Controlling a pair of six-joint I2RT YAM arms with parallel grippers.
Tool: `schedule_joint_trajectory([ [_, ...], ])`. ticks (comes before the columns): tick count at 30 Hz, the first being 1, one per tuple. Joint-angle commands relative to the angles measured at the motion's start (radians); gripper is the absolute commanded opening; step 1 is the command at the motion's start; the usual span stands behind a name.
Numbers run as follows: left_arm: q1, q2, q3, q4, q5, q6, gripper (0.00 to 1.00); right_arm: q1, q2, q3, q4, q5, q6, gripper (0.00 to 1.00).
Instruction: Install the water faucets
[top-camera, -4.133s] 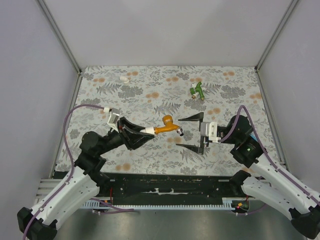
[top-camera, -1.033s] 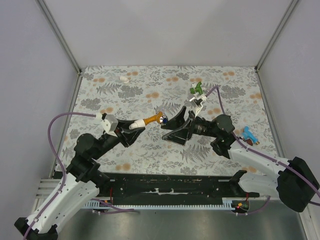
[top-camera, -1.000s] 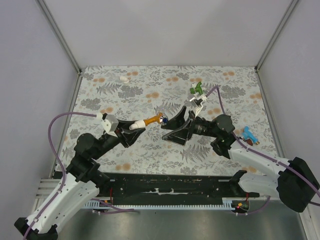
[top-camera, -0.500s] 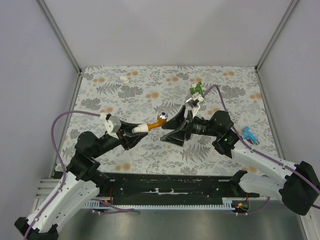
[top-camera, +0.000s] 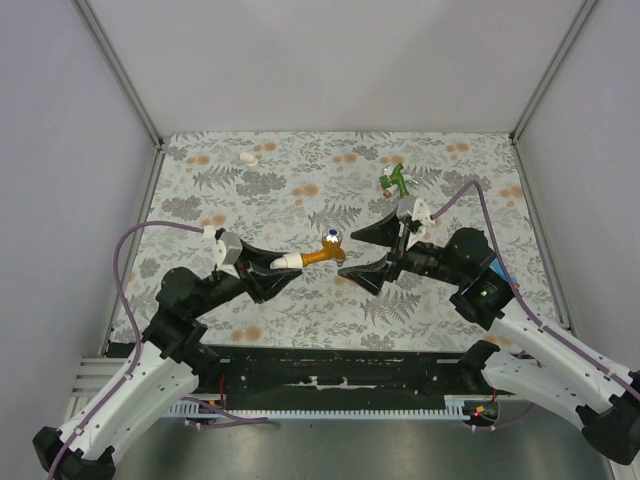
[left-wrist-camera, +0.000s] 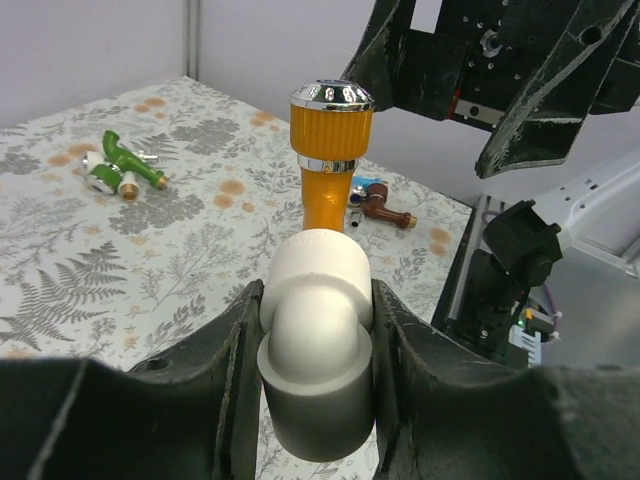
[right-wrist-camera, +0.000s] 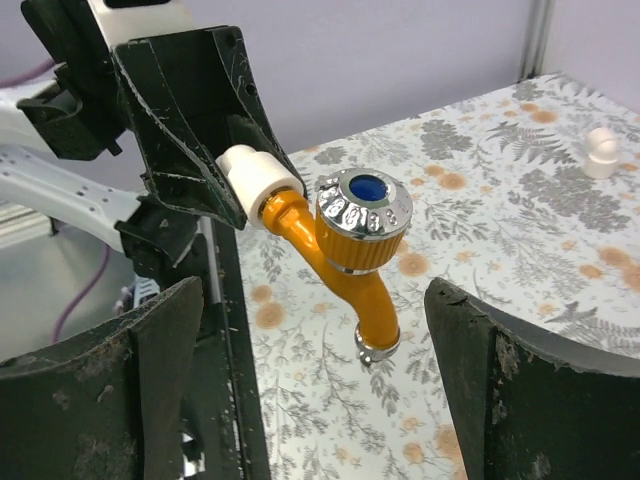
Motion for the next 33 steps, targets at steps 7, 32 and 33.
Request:
schedule_joint_trajectory([
  [7, -0.003, 0.045, -0.004, 0.291, 0.205, -0.129, 0.02, -0.002, 0.000, 0.027, -0.067, -0.086, -0.204, 0.98],
  [32, -0.003, 0.094, 0.016, 0.370, 0.364, -0.072, 0.02, -0.002, 0.166, 0.133, 0.047, -0.427, 0.110, 0.06],
  [33, -0.004, 0.086, 0.016, 0.364, 0.372, -0.060, 0.02, -0.002, 0.183, 0.146, 0.032, -0.453, 0.130, 0.00],
])
